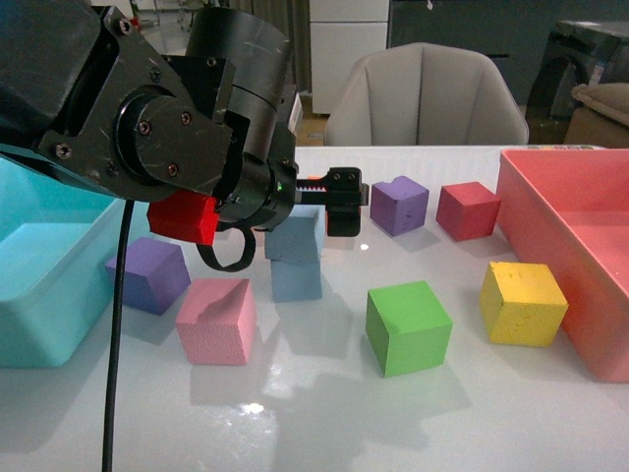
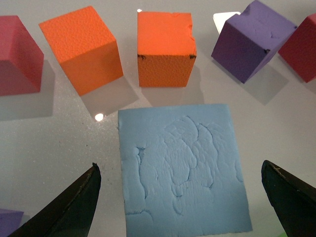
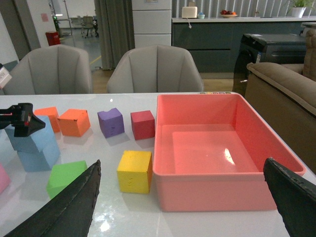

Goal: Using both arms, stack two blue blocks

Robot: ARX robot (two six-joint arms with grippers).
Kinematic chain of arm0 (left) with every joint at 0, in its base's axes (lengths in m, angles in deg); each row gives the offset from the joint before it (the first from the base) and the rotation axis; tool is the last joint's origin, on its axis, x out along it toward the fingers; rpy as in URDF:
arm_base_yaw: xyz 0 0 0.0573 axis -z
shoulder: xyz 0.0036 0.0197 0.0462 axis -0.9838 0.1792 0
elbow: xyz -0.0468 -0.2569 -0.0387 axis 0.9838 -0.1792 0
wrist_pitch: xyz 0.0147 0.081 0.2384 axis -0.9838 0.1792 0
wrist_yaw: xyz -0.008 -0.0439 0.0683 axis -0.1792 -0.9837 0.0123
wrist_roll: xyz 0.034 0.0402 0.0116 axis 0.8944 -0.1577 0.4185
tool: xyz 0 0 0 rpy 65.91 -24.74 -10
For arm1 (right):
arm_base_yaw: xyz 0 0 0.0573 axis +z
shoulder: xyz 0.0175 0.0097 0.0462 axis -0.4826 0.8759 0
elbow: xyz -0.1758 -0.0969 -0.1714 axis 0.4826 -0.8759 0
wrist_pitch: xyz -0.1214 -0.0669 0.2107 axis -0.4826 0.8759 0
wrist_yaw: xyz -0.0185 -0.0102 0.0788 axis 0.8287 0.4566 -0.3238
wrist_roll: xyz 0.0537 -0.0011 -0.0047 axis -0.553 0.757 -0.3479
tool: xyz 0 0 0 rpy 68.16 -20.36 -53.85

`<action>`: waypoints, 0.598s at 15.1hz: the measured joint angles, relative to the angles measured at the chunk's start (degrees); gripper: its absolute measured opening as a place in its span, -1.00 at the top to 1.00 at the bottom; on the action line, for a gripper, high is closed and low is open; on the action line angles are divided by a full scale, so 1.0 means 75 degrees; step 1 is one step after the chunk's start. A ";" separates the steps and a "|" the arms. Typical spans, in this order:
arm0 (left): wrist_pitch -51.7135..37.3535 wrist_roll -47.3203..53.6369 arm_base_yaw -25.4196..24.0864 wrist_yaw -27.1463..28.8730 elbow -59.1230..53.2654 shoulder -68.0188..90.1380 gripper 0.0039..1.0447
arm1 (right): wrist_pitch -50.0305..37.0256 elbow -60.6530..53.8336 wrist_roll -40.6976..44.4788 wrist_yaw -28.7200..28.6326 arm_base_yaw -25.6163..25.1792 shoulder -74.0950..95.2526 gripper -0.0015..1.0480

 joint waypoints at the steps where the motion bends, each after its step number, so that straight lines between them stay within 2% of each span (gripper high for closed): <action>1: -0.0125 -0.0035 -0.0026 -0.0023 -0.0111 -0.0192 -0.88 | 0.0000 0.0000 0.0000 0.0000 0.0000 0.0000 -0.87; 4: -0.0982 -0.0111 -0.0029 -0.0248 -0.0720 -0.1355 -0.88 | 0.0000 0.0000 0.0000 0.0000 0.0000 0.0000 -0.87; 7: -0.2492 0.0347 0.0233 -0.0402 -0.2538 -0.3305 -0.88 | 0.0000 0.0000 0.0000 0.0000 0.0000 0.0000 -0.87; 9: -0.2926 0.0644 0.0341 -0.0778 -0.3949 -0.4908 -0.88 | 0.0000 0.0000 0.0000 0.0003 0.0000 0.0000 -0.87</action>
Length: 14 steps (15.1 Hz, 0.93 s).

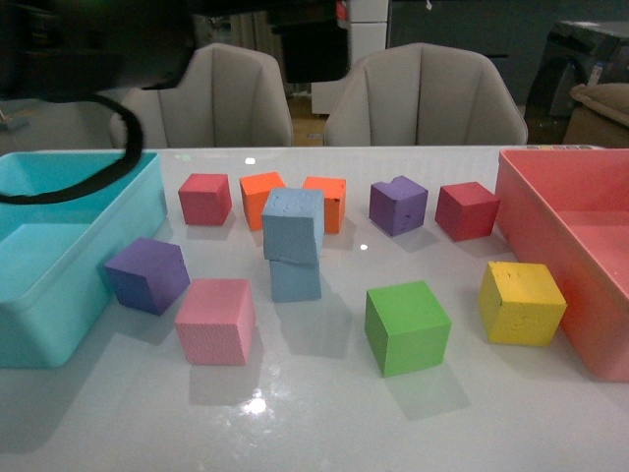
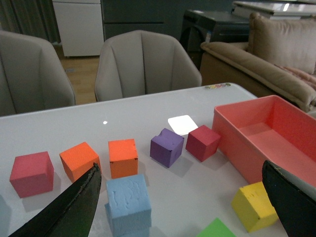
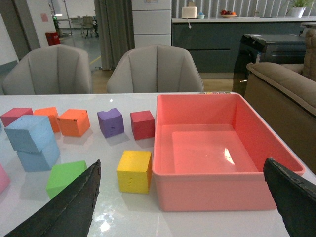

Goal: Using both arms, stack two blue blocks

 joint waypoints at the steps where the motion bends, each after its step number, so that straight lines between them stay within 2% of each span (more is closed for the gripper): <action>1: -0.0309 0.0204 0.0009 0.0466 -0.0682 -0.0801 -0.80 | 0.0003 0.0000 0.0000 -0.0003 0.0000 0.0000 -0.87; 2: -0.0152 0.0449 -0.0143 0.1719 -0.1396 -0.1795 -0.56 | 0.0000 0.0000 0.0000 -0.0003 0.0000 0.0000 -0.87; 3: 0.0405 0.0583 -0.0653 0.2157 -0.2273 -0.3002 -0.32 | 0.0003 0.0000 0.0000 0.0000 0.0000 0.0000 -0.87; 5: 0.1177 0.0656 -0.1719 0.1483 -0.3634 -0.5187 0.17 | 0.0000 0.0000 0.0000 -0.0003 0.0000 0.0000 -0.87; 8: 0.1154 0.0662 -0.2253 0.0775 -0.4339 -0.6321 0.90 | 0.0003 0.0000 0.0000 0.0000 0.0000 0.0000 -0.87; 9: 0.1268 0.0676 -0.2413 0.0647 -0.4596 -0.6502 0.97 | 0.0000 0.0000 0.0000 -0.0003 0.0000 0.0000 -0.87; 11: 0.1413 0.0682 -0.2684 0.0396 -0.4890 -0.7055 0.97 | 0.0003 0.0000 0.0000 -0.0003 0.0000 0.0000 -0.87; 12: 0.1542 0.0691 -0.3054 -0.0154 -0.5001 -0.7315 0.97 | 0.0000 0.0000 0.0000 0.0000 0.0000 0.0000 -0.87; 13: 0.1673 0.0688 -0.3468 -0.0332 -0.5138 -0.7548 0.97 | 0.0003 0.0000 0.0000 0.0000 0.0000 0.0000 -0.87; 14: 0.1781 0.0685 -0.3512 -0.0318 -0.5225 -0.7717 0.97 | 0.0003 0.0000 0.0000 0.0000 0.0000 0.0000 -0.87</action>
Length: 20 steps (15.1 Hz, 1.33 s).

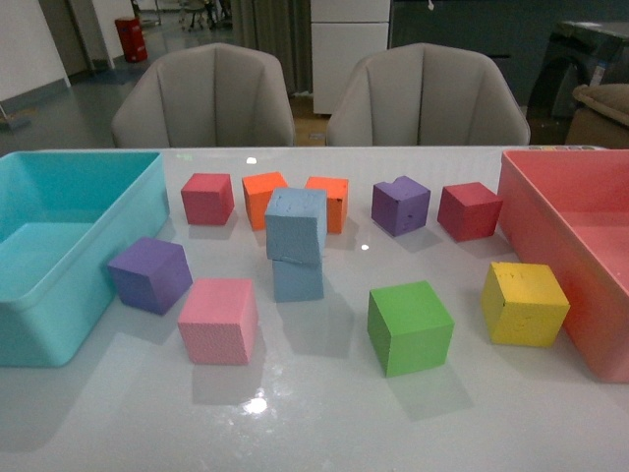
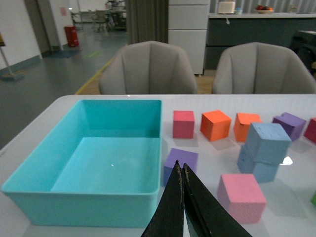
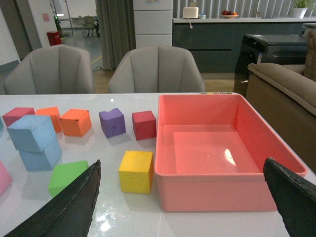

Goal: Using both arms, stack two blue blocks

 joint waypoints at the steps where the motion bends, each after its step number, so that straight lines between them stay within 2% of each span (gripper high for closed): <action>1: 0.0122 0.0003 0.0064 -0.0105 -0.0096 -0.0219 0.97 | -0.0003 0.0000 0.0000 -0.0006 0.0000 0.0000 -0.87; 5: 0.0635 0.0003 0.0064 -0.0099 -0.0283 -0.0959 0.97 | -0.0003 0.0000 0.0000 -0.0003 0.0000 0.0000 -0.87; 6: 0.0391 0.0003 0.0064 -0.0099 -0.0455 -0.1081 0.97 | -0.0003 0.0000 0.0000 -0.0003 0.0000 0.0000 -0.87; 13: 0.1512 0.0003 0.0064 -0.0099 -0.0513 -0.2168 0.97 | -0.0003 0.0000 0.0000 -0.0003 0.0000 0.0000 -0.87; 15: 0.2929 0.0003 0.0064 -0.0102 -0.0510 -0.3392 0.97 | -0.0003 0.0000 0.0000 0.0000 0.0000 0.0000 -0.87; 20: 0.2876 0.0006 0.0064 -0.0093 -0.0507 -0.3436 0.97 | -0.0003 -0.0003 0.0000 -0.0003 0.0000 0.0000 -0.87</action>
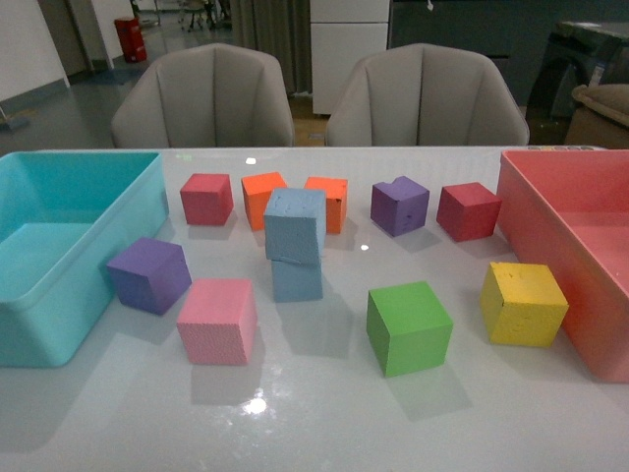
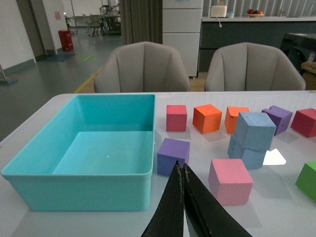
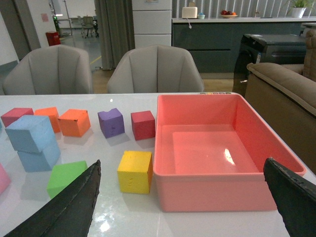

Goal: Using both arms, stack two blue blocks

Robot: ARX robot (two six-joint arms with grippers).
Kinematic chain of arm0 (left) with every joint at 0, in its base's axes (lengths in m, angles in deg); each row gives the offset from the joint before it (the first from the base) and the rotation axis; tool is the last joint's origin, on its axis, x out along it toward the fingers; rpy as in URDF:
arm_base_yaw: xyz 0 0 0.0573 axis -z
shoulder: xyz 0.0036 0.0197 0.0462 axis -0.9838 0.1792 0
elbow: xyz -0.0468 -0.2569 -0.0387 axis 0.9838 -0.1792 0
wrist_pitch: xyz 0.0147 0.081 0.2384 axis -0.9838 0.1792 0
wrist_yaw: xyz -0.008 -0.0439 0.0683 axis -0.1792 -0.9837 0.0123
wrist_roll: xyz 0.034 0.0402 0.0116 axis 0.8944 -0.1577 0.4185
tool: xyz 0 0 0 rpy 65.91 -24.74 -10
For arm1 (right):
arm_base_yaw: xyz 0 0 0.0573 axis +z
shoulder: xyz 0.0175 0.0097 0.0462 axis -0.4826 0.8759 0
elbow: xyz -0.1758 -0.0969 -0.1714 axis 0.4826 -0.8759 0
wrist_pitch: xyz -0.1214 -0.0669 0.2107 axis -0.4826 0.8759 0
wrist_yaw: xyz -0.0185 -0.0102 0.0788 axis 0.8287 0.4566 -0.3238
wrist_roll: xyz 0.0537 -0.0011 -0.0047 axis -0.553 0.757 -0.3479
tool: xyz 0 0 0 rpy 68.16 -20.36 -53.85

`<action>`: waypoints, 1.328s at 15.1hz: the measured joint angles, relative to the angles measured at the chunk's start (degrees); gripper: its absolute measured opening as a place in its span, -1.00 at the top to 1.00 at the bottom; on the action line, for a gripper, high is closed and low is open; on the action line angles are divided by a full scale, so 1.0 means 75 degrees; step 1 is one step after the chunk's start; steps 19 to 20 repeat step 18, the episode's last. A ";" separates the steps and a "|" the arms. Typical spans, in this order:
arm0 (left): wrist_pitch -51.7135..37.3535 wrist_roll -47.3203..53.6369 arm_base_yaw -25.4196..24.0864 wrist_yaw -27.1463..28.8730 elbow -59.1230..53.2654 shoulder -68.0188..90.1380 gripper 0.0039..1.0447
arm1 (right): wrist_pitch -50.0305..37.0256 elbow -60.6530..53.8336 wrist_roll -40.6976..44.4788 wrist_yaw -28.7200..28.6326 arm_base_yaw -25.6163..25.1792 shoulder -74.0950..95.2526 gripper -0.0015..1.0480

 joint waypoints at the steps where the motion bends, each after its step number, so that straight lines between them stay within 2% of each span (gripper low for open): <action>1: 0.0006 -0.0003 0.0000 -0.0009 0.0000 0.0000 0.93 | 0.0000 0.0003 0.0000 0.0000 0.0000 0.0000 -0.87; 4: 0.0003 -0.0003 0.0000 -0.0006 0.0000 0.0000 0.17 | 0.0000 0.0000 0.0000 0.0000 0.0000 0.0000 -0.87; 6: 0.0003 -0.0003 0.0000 -0.0006 0.0000 0.0000 -0.43 | 0.0000 0.0003 0.0000 0.0000 0.0000 0.0000 -0.87; 8: 0.0003 0.0000 0.0000 -0.0006 0.0000 0.0000 -0.87 | 0.0000 0.0003 0.0000 0.0000 0.0000 0.0000 -0.87; 20: 0.0003 0.0009 0.0000 -0.0006 0.0000 0.0000 -0.88 | 0.0000 0.0003 0.0000 0.0000 0.0000 0.0000 -0.87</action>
